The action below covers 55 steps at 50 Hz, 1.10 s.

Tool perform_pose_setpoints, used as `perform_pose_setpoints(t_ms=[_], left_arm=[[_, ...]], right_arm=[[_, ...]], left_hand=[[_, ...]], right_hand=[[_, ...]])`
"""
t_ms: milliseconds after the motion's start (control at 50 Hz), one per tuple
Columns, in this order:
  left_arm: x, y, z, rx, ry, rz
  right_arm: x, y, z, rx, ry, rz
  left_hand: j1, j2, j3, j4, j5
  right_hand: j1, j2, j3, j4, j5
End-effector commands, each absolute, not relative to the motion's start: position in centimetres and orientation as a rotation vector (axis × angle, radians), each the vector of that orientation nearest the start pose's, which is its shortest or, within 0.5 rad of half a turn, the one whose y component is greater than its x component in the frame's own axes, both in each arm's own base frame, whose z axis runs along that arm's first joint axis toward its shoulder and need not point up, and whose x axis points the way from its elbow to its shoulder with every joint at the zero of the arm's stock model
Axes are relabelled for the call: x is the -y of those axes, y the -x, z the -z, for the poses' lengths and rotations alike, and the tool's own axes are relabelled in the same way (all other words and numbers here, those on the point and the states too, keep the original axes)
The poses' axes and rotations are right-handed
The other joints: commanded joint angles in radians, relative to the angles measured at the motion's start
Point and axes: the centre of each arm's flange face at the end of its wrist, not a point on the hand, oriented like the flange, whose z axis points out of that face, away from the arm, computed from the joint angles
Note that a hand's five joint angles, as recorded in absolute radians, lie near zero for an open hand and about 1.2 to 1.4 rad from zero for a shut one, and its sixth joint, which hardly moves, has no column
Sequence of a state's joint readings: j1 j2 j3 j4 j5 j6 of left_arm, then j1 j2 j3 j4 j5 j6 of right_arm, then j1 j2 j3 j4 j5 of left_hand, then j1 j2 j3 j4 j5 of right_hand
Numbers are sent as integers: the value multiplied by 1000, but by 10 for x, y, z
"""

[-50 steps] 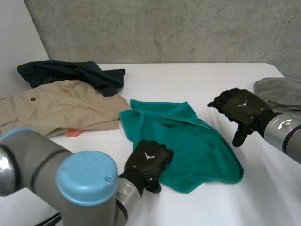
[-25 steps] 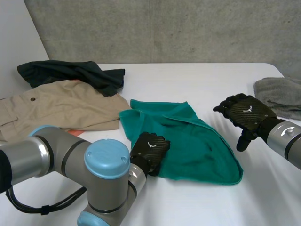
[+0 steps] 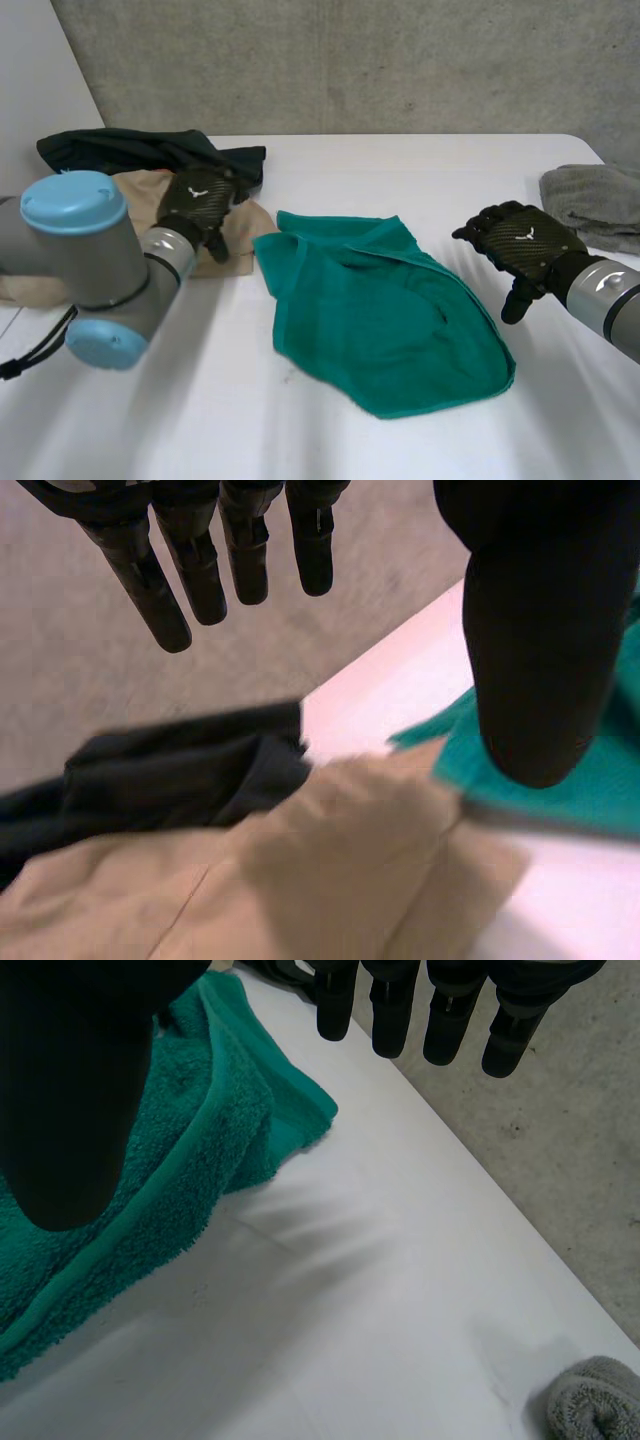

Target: Fold the laundry.

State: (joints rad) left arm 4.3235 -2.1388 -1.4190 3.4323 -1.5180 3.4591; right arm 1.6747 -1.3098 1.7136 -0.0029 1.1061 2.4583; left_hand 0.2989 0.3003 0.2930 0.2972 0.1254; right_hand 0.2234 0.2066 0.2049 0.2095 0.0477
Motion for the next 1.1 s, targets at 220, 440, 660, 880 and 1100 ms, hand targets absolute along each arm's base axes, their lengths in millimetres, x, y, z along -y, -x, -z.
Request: perform_pose_setpoints(t_ms=[220,440,660,880,1100], left_arm=[[436,265,-104,-2115,-1109,2070],[471,225,-102,-2032,-847,1951],[509,160,-117,-1719,-685,1784],[512,151,-118,-1694,-657,1786],[456,193,-161,-1787,-702,1880]], right_arm=[[279,-198,-182,-2217,1302,1709],[282,-197,-181,-2226,1304,1729],[281,-199,-181,-2226,1309,1732],[282,-199,-181,-2227,1307,1737],[290,-198,-191,-2211,1298,1789]], left_hand=[[254,253,260,256,253],[1097,1096,1103,1099,1096],[1097,1096,1103,1099,1096],[1097,1096,1103,1099,1096],[73,72,79,75,72]], right_hand=[[-49,-32,-30,-35,-48],[-49,-32,-30,-35,-48],[-49,-32,-30,-35,-48],[-49,-32,-30,-35,-48],[-49,-32,-30,-35,-48]])
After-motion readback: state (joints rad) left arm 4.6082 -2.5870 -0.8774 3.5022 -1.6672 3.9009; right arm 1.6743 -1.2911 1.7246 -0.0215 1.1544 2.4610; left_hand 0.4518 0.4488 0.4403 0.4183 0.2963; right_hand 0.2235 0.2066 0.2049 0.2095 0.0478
